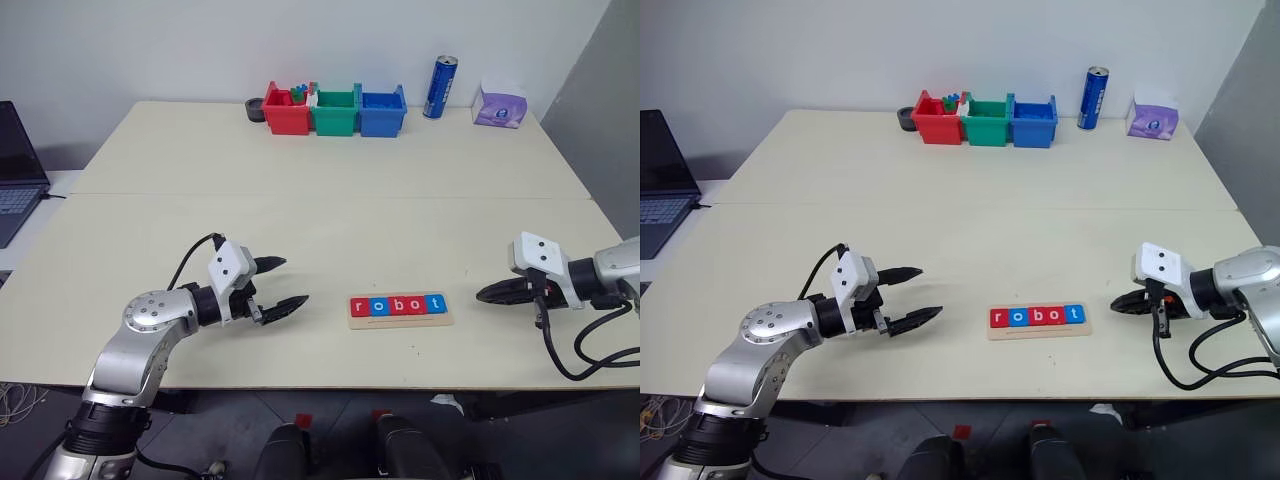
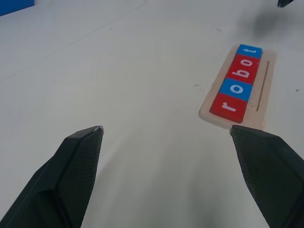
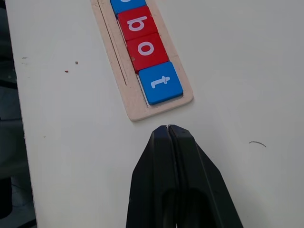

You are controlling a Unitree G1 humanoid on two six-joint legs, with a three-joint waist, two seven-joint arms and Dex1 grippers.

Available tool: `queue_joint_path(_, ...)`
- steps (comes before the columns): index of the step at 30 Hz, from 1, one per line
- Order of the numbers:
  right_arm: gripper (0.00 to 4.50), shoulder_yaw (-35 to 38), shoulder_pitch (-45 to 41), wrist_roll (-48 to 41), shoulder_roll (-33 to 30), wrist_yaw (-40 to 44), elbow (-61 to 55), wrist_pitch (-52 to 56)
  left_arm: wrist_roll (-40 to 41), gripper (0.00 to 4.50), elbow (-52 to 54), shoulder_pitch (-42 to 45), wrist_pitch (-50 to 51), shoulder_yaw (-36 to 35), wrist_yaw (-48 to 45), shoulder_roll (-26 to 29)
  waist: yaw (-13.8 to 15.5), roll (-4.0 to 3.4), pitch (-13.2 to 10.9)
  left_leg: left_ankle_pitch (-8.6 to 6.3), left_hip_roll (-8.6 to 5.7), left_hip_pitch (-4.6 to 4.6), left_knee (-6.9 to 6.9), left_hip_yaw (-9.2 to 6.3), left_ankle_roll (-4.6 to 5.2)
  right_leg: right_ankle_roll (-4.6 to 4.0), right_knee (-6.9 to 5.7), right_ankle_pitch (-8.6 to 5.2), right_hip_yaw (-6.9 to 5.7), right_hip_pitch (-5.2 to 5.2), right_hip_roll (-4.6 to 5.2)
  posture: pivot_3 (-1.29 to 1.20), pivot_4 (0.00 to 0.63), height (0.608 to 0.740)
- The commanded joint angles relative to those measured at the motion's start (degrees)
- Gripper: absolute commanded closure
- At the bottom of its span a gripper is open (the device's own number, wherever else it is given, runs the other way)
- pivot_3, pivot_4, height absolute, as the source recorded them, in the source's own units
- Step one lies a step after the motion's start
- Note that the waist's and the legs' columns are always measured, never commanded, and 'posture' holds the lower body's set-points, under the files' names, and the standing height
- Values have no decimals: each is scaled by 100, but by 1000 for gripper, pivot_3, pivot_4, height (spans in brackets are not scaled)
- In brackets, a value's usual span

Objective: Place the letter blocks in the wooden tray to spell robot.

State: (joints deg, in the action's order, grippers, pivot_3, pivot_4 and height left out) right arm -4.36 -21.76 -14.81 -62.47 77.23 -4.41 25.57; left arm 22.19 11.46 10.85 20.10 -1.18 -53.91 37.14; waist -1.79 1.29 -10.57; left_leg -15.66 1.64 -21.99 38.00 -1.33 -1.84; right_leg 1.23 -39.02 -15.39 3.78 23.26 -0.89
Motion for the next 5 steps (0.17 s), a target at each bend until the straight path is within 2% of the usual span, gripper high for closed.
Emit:
queue_joint_path(1,4469,257,-108,-98,-124,78,-21,-93,200,0,269,-21,33,-142,-135,104,-1,0,0,0,0,0,0,0,0,0,0,0,-1,0,0,0,150,740)
queue_joint_path(5,4469,284,-128,-90,-109,78,3,-92,214,0,323,-152,-180,-124,-381,159,-2,0,0,0,0,0,0,0,0,0,0,0,1,0,0,0,150,740)
